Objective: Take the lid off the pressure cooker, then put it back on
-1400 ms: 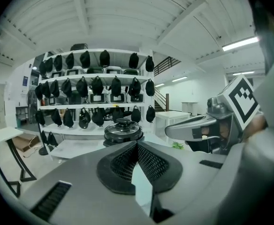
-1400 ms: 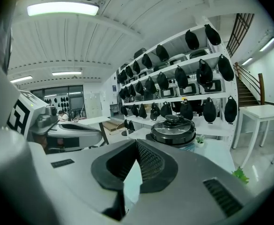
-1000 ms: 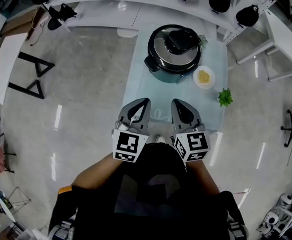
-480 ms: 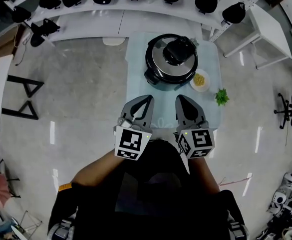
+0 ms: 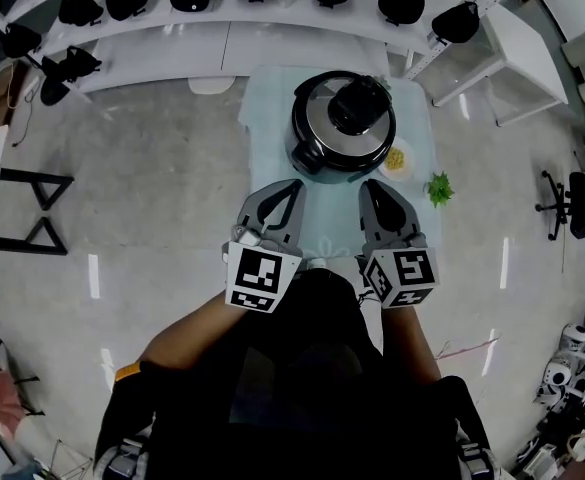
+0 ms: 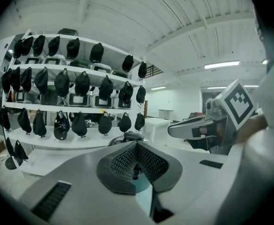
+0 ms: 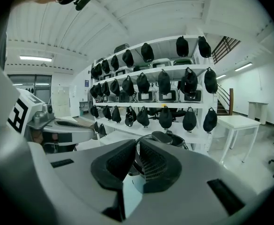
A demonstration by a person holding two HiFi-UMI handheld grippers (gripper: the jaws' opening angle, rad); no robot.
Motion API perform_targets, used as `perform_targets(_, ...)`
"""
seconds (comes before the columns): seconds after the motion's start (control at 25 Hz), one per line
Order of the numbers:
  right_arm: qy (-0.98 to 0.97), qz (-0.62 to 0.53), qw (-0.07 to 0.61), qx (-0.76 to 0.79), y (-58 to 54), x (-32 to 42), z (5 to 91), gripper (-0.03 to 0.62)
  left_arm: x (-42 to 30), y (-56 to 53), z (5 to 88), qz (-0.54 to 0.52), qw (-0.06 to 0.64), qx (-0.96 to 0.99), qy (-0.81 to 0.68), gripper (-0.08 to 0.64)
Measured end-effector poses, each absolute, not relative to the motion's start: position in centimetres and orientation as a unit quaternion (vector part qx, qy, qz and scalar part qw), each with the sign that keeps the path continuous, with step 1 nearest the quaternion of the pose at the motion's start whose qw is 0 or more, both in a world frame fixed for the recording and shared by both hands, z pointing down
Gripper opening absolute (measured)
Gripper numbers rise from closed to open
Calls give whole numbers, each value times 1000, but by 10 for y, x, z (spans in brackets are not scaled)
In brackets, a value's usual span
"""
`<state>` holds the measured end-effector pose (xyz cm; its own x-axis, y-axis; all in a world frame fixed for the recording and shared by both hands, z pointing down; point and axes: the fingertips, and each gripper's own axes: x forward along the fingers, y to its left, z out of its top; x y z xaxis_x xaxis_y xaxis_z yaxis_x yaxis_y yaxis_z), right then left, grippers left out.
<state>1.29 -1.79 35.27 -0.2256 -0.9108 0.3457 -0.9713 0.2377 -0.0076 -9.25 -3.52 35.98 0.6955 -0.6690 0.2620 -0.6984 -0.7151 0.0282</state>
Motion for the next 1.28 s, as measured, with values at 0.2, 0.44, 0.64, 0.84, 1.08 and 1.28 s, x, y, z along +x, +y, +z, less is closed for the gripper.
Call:
perform_targets(0.2,-779,107,139,602,-39,21,353,89,-90,-53,365,120,64,915,-380,8)
perform_targets(0.44,-794,101,141,582,-72,36,358,123,-78,-76,364,126,59,906,-401,8)
perform_targets(0.64,-807,90,155,563,-105,46,358,158,-70,-101,364,134,60,896,-419,8)
perform_targets(0.84,-817,90,170,543,-135,59,369,200,-59,-125,376,151,71,885,-435,8)
perform_targets(1.08,-836,89,201,503,-164,58,391,267,-51,-151,394,163,85,873,-452,8)
perform_targets(1.28,-850,84,216,474,-184,58,408,293,-47,-165,403,169,90,861,-471,8)
